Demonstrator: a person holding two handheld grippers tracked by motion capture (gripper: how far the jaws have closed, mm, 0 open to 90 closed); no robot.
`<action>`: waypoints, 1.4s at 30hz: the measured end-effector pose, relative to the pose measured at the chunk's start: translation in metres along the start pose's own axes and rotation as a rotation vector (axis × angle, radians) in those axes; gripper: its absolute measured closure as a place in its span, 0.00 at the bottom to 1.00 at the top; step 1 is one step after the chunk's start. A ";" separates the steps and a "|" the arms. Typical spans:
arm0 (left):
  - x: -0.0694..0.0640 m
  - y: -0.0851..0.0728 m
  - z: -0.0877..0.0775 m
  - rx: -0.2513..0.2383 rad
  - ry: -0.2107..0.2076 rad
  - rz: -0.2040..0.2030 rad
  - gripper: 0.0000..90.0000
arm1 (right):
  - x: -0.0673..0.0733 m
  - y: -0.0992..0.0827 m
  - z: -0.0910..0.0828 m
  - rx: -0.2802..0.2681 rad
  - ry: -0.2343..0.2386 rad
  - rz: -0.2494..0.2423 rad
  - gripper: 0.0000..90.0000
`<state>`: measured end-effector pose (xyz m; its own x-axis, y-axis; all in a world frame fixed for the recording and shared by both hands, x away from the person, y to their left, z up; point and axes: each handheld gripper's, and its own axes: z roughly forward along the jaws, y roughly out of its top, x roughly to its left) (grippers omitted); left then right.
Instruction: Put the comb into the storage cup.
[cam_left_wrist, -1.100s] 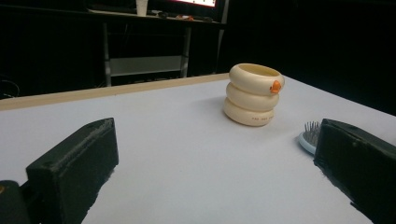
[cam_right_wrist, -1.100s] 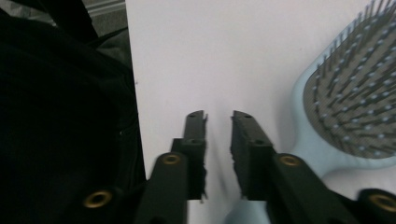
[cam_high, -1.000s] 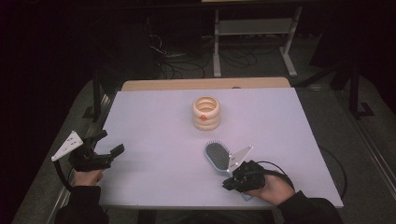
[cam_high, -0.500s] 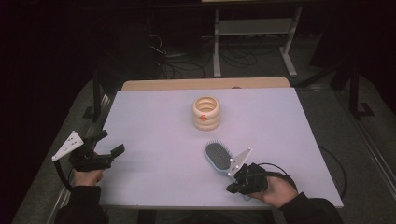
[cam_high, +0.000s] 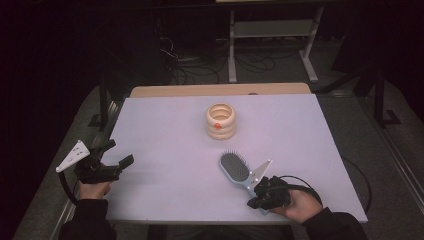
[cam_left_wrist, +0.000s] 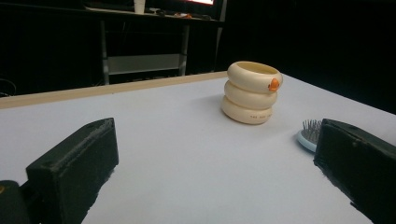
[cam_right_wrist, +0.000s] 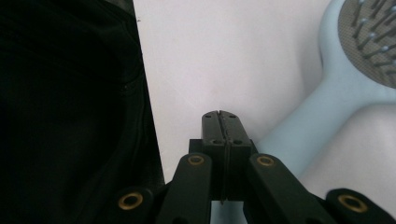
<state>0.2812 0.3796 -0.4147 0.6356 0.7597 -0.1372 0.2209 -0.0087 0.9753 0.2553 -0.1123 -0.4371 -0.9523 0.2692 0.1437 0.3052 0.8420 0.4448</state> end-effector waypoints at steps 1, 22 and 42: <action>0.000 0.000 0.000 0.000 0.001 0.000 0.00 | 0.000 0.000 0.000 -0.002 0.000 0.003 0.99; 0.000 0.000 0.000 0.001 0.000 -0.003 0.00 | -0.009 -0.012 -0.007 0.012 -0.030 0.028 0.99; 0.000 0.000 0.000 0.001 0.000 -0.003 0.00 | -0.021 -0.027 -0.018 -0.004 -0.048 0.084 0.99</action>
<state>0.2815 0.3796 -0.4149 0.6350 0.7597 -0.1402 0.2234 -0.0068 0.9747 0.2672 -0.1488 -0.4359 -0.9225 0.3606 0.1380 0.3834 0.8139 0.4366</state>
